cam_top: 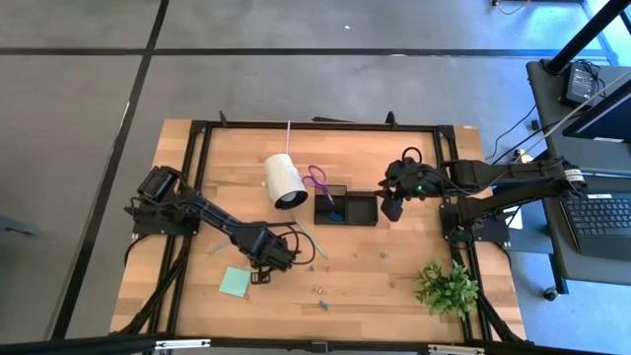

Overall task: Pick and place office supplies into organizer
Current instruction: Put the bottom black pen into the black desk organizer

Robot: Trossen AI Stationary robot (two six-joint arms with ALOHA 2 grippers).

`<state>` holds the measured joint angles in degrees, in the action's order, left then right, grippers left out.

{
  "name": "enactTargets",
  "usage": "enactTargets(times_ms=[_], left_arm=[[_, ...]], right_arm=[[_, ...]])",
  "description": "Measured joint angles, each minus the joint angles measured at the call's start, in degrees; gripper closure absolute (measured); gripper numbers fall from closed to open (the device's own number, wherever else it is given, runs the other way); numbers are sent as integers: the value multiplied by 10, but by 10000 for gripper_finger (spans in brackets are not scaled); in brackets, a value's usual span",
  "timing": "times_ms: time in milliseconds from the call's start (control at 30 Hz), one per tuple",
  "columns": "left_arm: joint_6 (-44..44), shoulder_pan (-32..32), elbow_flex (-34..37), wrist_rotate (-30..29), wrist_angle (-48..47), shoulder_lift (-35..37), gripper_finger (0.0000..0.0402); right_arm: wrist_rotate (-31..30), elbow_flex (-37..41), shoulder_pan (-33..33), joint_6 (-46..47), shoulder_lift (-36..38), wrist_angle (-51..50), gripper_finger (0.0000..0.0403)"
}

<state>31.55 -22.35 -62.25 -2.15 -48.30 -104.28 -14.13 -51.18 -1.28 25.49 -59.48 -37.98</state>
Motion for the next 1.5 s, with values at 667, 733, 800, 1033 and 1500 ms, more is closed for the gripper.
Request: enactTargets(times_ms=[667,733,800,1033,1500], left_arm=[[-380,0,-191,-279,-29,94,347],[-446,3,-207,-333,-29,94,347],[-512,7,-217,-370,-28,95,346],[-719,29,-220,-468,-5,95,346],[-1020,83,-221,-475,206,95,346]], right_arm=[[231,0,0,100,0,86,252],[248,0,0,113,0,99,252],[261,0,0,130,0,116,252],[263,0,0,238,0,182,252],[228,0,11,253,-43,271,252]])
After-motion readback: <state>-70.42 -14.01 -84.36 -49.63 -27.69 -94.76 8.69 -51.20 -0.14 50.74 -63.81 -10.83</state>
